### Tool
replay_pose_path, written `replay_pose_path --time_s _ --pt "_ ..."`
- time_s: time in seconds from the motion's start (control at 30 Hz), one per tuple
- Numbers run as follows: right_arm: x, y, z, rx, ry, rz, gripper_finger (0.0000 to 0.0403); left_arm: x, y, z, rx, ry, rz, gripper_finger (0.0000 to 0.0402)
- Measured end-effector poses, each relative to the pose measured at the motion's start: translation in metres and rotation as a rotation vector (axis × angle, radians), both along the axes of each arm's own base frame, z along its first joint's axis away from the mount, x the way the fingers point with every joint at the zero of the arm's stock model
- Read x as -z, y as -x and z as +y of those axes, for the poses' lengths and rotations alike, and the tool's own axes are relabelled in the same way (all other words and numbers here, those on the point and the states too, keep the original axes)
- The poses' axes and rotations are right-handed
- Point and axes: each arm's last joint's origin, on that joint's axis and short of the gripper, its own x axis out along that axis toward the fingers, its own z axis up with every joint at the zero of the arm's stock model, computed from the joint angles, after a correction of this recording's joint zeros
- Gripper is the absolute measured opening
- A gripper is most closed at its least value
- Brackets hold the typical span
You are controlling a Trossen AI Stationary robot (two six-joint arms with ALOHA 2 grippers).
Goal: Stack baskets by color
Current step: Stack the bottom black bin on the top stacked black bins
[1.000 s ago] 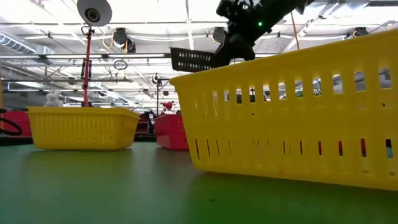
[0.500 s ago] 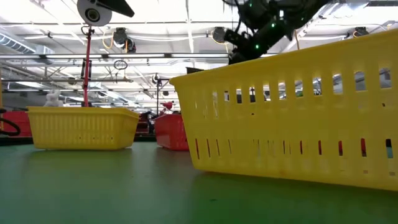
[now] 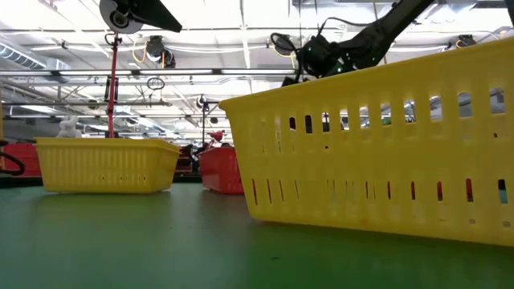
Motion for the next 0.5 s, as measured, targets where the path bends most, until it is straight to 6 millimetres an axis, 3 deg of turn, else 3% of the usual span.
replay_pose_path --time_s 0.5 --pt "0.005 0.0031 -0.0069 0.021 -0.01 0.017 0.0004 -0.0017 -0.0018 0.0069 0.022 0.012 -0.011 0.006"
